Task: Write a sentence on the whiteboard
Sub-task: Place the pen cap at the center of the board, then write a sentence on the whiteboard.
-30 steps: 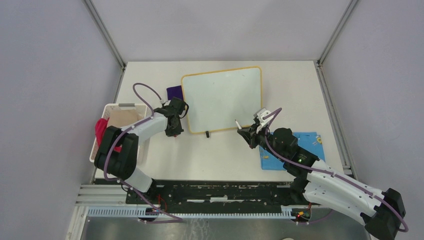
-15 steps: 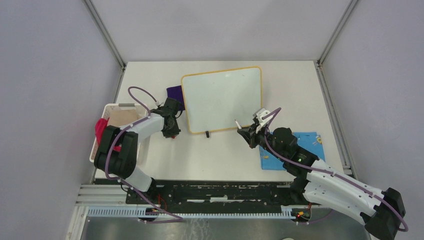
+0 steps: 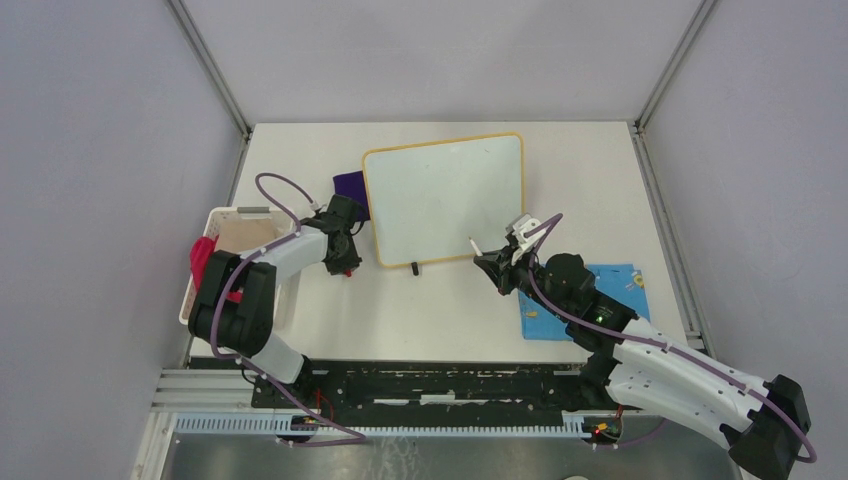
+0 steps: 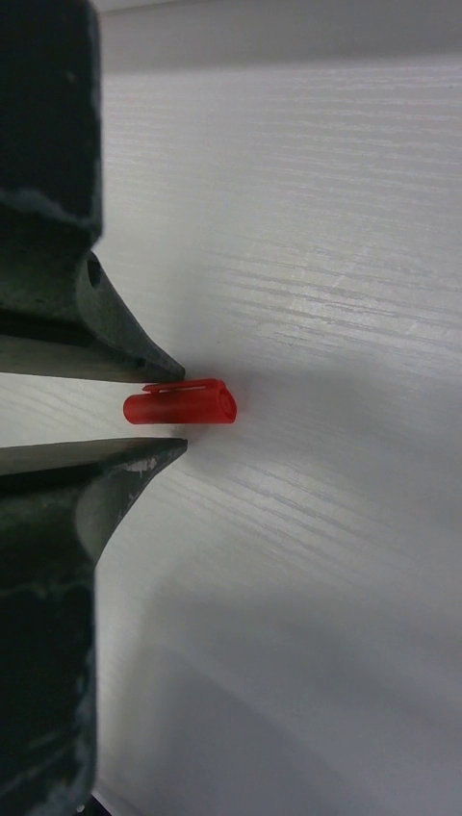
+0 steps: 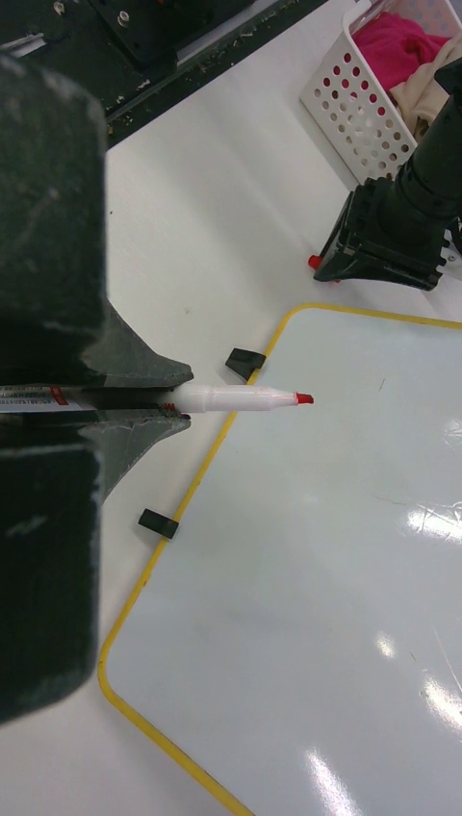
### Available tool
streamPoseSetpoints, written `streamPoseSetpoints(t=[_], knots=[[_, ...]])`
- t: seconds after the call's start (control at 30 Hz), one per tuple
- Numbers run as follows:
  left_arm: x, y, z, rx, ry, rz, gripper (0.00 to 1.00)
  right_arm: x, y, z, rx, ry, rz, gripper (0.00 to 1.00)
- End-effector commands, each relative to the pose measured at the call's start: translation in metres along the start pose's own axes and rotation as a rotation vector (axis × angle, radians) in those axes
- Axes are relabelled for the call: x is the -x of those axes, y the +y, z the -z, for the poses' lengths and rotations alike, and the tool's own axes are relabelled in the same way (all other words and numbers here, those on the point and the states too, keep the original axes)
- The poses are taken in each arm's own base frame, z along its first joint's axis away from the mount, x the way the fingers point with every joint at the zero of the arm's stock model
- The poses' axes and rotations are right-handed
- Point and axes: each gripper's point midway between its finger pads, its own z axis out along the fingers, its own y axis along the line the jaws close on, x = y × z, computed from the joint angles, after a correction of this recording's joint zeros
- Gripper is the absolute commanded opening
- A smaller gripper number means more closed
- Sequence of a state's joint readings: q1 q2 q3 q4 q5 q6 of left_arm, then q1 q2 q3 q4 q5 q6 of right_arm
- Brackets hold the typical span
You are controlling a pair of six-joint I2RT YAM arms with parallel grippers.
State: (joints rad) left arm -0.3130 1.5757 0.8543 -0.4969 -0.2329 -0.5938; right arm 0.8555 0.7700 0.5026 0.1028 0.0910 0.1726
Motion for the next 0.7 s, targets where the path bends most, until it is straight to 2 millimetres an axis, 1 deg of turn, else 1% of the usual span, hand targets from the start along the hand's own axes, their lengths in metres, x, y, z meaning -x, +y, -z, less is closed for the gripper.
streamPoseSetpoints(t=[0.0, 0.1, 0.2, 0.27, 0.37, 0.43, 0.47, 0.53, 0.6, 0.63, 0.67], knots=[[-0.001, 0.0, 0.001, -0.019, 0.006, -0.004, 0.37, 0.027, 0.001, -0.001, -0.001, -0.065, 0.003, 0.0], [0.009, -0.007, 0.015, -0.059, -0.024, 0.019, 0.45, 0.03, 0.003, 0.0, 0.005, -0.068, -0.004, 0.0], [0.024, -0.014, 0.043, -0.113, -0.073, 0.039, 0.52, 0.038, 0.005, 0.001, 0.014, -0.077, -0.009, 0.0], [0.038, -0.017, 0.07, -0.163, -0.124, 0.05, 0.56, 0.043, 0.006, 0.002, 0.014, -0.081, -0.009, 0.0], [0.062, -0.022, 0.121, -0.255, -0.241, 0.054, 0.62, 0.048, 0.006, 0.003, 0.018, -0.081, 0.008, 0.0], [0.074, -0.032, 0.158, -0.382, -0.336, 0.031, 0.64, 0.052, 0.009, 0.002, 0.034, -0.079, 0.03, 0.0], [0.078, -0.037, 0.182, -0.465, -0.399, 0.012, 0.65, 0.054, 0.012, 0.002, 0.051, -0.079, 0.045, 0.0], [0.077, -0.055, 0.219, -0.652, -0.482, -0.062, 0.68, 0.061, 0.02, 0.001, 0.095, -0.094, 0.065, 0.0], [0.06, -0.077, 0.25, -0.88, -0.542, -0.203, 0.69, 0.069, 0.032, 0.0, 0.162, -0.118, 0.064, 0.0], [0.056, -0.087, 0.266, -0.97, -0.58, -0.26, 0.7, 0.074, 0.038, -0.001, 0.192, -0.132, 0.058, 0.0], [0.048, -0.093, 0.277, -1.033, -0.589, -0.297, 0.71, 0.077, 0.047, -0.001, 0.236, -0.139, 0.053, 0.0]])
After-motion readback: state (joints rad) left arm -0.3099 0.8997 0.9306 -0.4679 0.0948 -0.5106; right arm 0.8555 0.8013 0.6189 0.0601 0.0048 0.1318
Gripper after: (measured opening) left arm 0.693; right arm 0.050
